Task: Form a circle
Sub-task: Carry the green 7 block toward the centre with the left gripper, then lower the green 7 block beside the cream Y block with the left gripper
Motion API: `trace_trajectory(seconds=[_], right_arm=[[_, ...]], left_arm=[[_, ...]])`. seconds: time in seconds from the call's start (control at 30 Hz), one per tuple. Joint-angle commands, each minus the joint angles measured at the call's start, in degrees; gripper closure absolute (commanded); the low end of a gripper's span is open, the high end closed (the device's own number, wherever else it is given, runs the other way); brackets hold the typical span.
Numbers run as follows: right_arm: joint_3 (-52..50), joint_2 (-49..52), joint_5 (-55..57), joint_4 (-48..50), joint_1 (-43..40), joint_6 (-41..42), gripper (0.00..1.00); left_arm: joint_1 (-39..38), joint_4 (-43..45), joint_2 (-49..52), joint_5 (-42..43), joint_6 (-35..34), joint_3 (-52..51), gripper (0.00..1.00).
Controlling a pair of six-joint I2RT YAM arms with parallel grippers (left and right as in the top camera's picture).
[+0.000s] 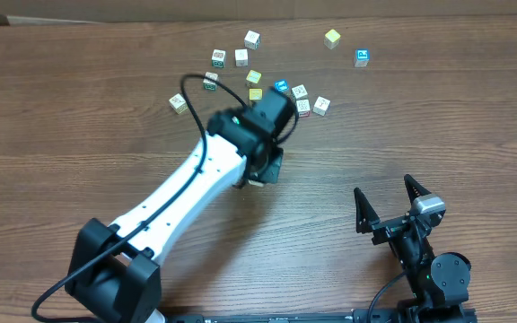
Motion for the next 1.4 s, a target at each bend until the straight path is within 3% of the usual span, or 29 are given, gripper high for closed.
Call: trace_trajectory(seconds=[0.0, 0.23, 0.43, 0.5, 0.6, 0.7, 0.83, 1.03, 1.37], right_arm=[[-0.57, -0.46, 0.09, 0.24, -0.28, -0.26, 0.00], [-0.57, -0.46, 0.09, 0.24, -0.28, -0.26, 0.00], [-0.57, -0.46, 0.09, 0.24, -0.28, -0.26, 0.00], [-0.57, -0.44, 0.09, 0.24, -0.28, -0.26, 0.00], [-0.57, -0.46, 0.09, 0.26, -0.28, -0.26, 0.00], [-0.57, -0.46, 0.09, 0.26, -0.28, -0.26, 0.00], [-0.57, -0.46, 0.09, 0.24, -0.28, -0.26, 0.00], [-0.57, -0.46, 0.09, 0.24, -0.28, -0.26, 0.00], [-0.57, -0.44, 0.09, 0.26, -0.28, -0.26, 0.00]], left_arm=[[-0.94, 5.84, 0.28, -0.33, -1.40, -5.75, 0.83], [-1.09, 20.63, 0.33, -4.46, -1.38, -14.53, 0.85], [-1.09, 19.30, 0.33, -4.15, 2.45, -14.82, 0.87], [-1.09, 18.47, 0.33, -3.02, 3.61, -14.80, 0.92], [-1.01, 13.35, 0.33, 0.98, 6.38, -13.05, 0.96], [-0.98, 8.98, 0.33, -2.29, 8.39, -11.13, 0.95], [-1.01, 11.63, 0.33, -4.48, 13.81, -10.71, 0.96], [-0.33, 12.07, 0.33, -10.58, 16.09, -10.73, 0.95], [0.44, 14.93, 0.33, -5.77, 19.34, -13.70, 0.96]])
